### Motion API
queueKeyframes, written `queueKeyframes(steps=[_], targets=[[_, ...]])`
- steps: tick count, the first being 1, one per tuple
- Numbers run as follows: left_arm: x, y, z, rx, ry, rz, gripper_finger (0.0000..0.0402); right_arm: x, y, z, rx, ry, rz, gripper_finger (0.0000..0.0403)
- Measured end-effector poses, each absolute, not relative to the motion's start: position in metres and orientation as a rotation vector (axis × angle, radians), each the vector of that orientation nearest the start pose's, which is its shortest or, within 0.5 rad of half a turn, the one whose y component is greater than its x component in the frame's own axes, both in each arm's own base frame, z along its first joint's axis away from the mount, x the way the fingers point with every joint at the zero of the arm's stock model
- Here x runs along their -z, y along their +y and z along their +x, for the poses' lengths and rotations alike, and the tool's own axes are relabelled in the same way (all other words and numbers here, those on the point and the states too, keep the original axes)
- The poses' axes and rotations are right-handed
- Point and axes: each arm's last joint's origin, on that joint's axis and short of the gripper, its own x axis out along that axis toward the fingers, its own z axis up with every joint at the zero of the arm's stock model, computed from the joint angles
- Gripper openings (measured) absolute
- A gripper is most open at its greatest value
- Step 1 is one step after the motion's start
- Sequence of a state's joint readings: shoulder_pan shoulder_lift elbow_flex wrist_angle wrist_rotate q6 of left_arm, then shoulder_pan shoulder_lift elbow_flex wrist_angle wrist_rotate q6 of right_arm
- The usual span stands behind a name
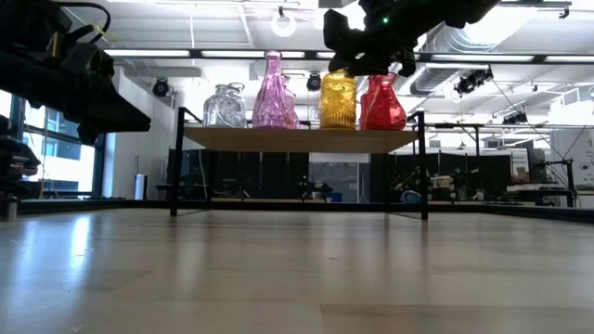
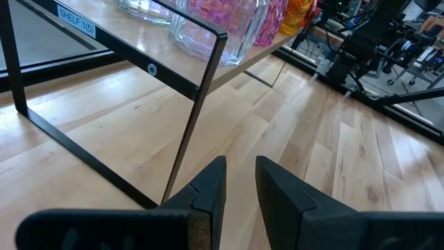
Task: Sort vases onto shelf
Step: Put the yellow vase on the shelf aligned with the other yellow vase
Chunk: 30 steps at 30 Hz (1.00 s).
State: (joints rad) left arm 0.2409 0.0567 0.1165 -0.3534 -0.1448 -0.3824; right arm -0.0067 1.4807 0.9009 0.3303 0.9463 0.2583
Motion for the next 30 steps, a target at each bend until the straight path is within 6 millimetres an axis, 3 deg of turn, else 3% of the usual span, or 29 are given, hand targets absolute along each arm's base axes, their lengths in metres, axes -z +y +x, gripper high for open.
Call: queueKeyframes(steps=[5, 19, 30], targets=[[-0.1651, 0.0255, 0.0861, -0.435, 0.219, -0.389, 0.0070, -0.2621, -0.0255, 0.3161, 0.972, 0.098, 0.126, 0.0186], [-0.1651, 0.0254, 0.0861, -0.435, 0.218, -0.389, 0.0070, -0.2643, -0.0256, 0.3169, 0.965, 0.084, 0.112, 0.0192], [-0.1651, 0.0254, 0.0861, -0.434, 0.219, -0.389, 0.0070, -0.2648, -0.0256, 0.3169, 0.964, 0.081, 0.114, 0.0225]])
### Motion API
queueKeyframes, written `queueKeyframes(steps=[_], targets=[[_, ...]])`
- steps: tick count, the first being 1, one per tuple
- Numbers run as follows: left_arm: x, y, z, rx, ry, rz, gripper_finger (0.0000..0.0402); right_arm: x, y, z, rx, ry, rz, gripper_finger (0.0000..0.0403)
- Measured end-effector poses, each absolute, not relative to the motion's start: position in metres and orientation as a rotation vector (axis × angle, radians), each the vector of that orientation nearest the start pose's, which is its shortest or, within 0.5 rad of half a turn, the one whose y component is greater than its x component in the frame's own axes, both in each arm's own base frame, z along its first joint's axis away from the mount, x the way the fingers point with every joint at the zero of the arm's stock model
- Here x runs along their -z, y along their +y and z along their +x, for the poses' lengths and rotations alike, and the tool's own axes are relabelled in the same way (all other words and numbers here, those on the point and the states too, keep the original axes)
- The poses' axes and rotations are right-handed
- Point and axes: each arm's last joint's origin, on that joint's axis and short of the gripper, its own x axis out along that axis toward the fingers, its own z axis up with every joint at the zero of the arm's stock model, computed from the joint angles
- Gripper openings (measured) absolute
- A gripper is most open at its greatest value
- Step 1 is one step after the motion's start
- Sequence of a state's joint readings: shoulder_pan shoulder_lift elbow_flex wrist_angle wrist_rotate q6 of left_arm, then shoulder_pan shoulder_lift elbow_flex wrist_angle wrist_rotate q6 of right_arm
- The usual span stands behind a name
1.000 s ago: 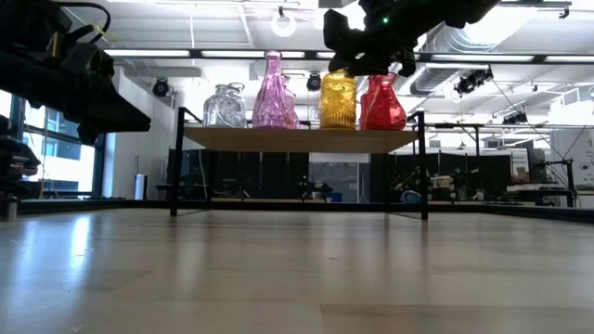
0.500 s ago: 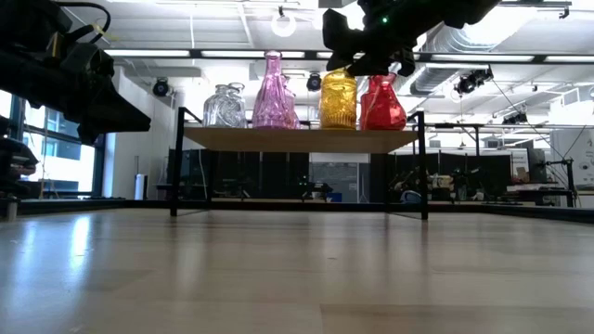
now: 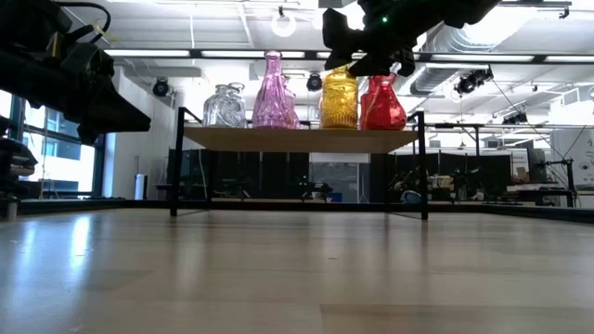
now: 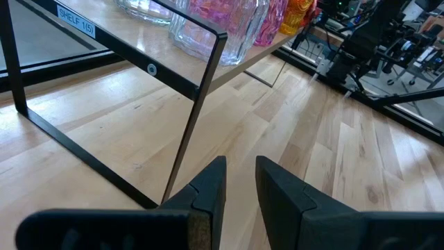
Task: Sort vases onto shelf
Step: Put the yellow vase on the shelf aligned with the other yellow vase
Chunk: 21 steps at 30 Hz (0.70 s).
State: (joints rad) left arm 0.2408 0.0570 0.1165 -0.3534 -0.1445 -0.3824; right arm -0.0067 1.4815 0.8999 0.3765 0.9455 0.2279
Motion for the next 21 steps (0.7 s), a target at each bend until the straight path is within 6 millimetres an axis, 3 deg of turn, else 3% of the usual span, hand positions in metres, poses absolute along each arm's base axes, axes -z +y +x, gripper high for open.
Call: queueKeyframes(steps=[21], targets=[[-0.1651, 0.0254, 0.0861, -0.434, 0.219, -0.389, 0.0070, -0.2658, -0.0257, 0.3169, 0.966, 0.062, 0.136, 0.0226]])
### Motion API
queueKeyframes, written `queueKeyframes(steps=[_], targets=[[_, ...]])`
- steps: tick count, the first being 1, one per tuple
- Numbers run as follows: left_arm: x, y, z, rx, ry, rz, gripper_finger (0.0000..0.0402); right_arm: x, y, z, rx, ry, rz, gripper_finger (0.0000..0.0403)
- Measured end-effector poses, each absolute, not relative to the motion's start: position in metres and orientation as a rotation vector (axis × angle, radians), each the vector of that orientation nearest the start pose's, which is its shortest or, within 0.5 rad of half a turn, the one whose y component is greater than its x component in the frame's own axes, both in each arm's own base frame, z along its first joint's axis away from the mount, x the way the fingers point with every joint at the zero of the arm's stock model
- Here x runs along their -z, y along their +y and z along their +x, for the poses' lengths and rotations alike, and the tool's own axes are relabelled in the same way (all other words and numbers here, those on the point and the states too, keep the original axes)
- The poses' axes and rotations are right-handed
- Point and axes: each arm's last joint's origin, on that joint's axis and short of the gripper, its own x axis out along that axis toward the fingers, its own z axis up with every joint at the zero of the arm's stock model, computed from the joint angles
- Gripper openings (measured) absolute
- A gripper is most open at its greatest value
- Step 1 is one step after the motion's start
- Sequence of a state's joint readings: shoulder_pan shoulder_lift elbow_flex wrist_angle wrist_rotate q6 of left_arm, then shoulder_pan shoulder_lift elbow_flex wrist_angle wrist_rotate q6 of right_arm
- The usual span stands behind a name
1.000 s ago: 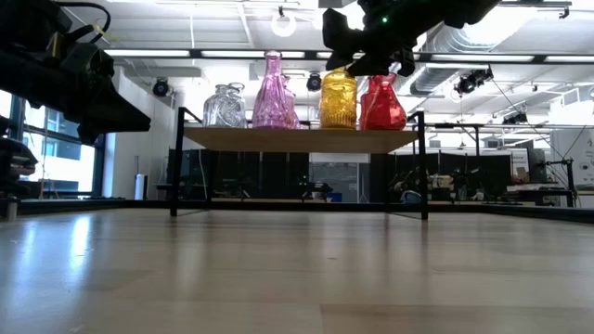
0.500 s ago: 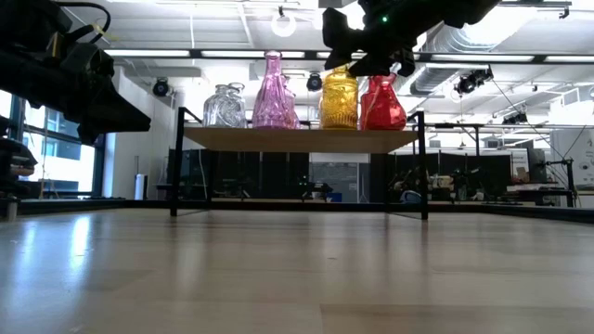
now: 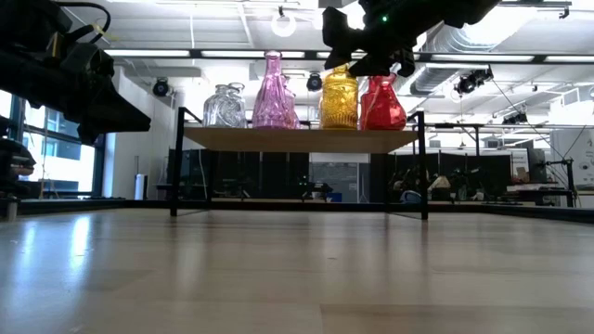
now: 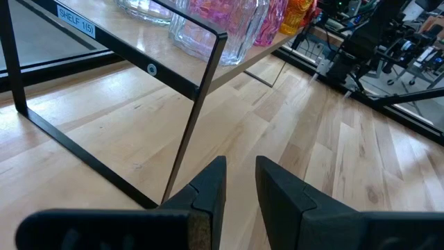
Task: Sort vases onto shelf
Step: Put the yellow vase on the shelf aligned with the other yellow vase
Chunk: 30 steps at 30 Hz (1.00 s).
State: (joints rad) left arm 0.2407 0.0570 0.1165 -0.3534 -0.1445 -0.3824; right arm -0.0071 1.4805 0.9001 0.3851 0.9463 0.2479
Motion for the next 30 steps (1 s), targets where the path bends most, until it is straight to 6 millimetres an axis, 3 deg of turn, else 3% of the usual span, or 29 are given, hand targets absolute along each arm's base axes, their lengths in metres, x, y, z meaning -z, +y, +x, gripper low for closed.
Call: queueKeyframes(steps=[11, 21, 30], targets=[[-0.165, 0.025, 0.086, -0.435, 0.218, -0.389, 0.0070, -0.266, -0.025, 0.317, 0.966, 0.059, 0.139, 0.0259], [-0.165, 0.025, 0.086, -0.434, 0.219, -0.389, 0.0070, -0.267, -0.023, 0.317, 0.970, 0.057, 0.133, 0.0261], [-0.165, 0.025, 0.086, -0.435, 0.218, -0.389, 0.0070, -0.280, -0.023, 0.309, 0.964, 0.040, 0.115, 0.0261]])
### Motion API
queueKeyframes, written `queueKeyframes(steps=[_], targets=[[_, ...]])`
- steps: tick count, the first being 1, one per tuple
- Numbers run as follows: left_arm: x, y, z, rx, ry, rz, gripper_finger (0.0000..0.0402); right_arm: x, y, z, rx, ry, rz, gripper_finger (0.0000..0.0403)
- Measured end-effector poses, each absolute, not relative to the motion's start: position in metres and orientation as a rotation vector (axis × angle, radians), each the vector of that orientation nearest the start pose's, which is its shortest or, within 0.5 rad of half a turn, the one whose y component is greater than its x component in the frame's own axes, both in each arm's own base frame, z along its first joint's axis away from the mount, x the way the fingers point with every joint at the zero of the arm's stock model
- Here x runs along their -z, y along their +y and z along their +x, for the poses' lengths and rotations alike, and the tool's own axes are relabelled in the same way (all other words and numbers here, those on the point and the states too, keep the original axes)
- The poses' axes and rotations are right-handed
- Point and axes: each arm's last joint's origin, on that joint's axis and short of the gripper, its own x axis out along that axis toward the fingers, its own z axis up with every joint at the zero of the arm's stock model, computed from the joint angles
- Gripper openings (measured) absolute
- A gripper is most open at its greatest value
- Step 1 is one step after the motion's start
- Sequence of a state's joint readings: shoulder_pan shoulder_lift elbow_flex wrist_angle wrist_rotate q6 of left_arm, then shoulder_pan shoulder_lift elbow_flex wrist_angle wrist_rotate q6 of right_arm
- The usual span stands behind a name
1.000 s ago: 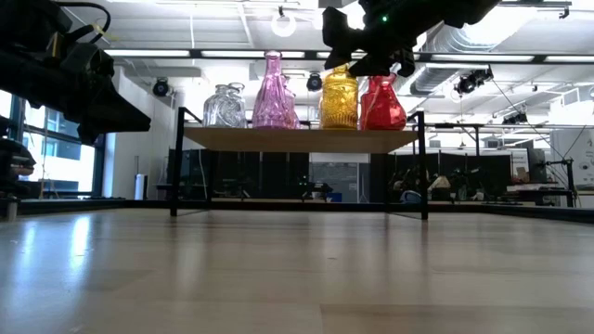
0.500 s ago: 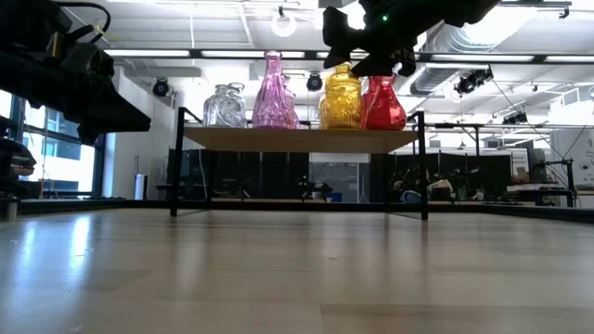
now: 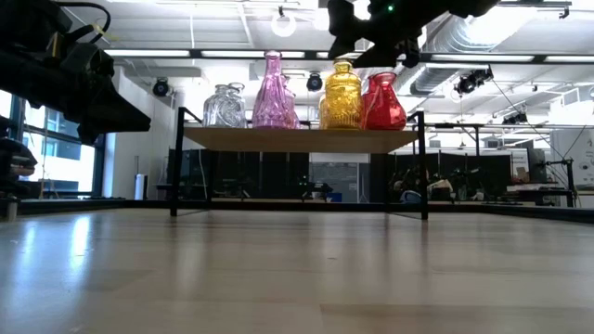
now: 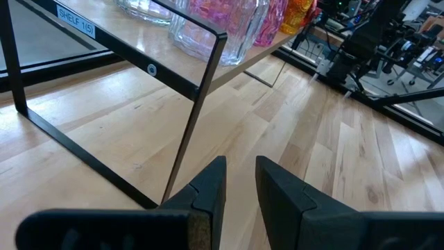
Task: Sort vases onto shelf
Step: Put the yellow vase on the shelf aligned with the other yellow vase
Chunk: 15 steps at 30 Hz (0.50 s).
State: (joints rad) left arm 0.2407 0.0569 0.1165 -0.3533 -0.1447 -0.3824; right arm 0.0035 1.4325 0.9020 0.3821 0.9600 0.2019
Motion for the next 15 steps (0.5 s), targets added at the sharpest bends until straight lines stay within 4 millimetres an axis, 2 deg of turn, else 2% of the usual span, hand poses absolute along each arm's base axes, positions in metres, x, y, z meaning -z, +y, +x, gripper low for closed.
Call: queueKeyframes(steps=[5, 11, 15], targets=[[-0.165, 0.025, 0.086, -0.434, 0.219, -0.389, 0.0070, -0.282, -0.016, 0.307, 0.972, 0.037, 0.109, 0.0261], [-0.165, 0.025, 0.086, -0.434, 0.218, -0.389, 0.0070, -0.300, -0.008, 0.296, 0.941, 0.004, 0.096, 0.0261], [-0.165, 0.025, 0.086, -0.434, 0.219, -0.389, 0.0070, -0.305, 0.005, 0.290, 0.871, 0.010, 0.104, 0.0261]])
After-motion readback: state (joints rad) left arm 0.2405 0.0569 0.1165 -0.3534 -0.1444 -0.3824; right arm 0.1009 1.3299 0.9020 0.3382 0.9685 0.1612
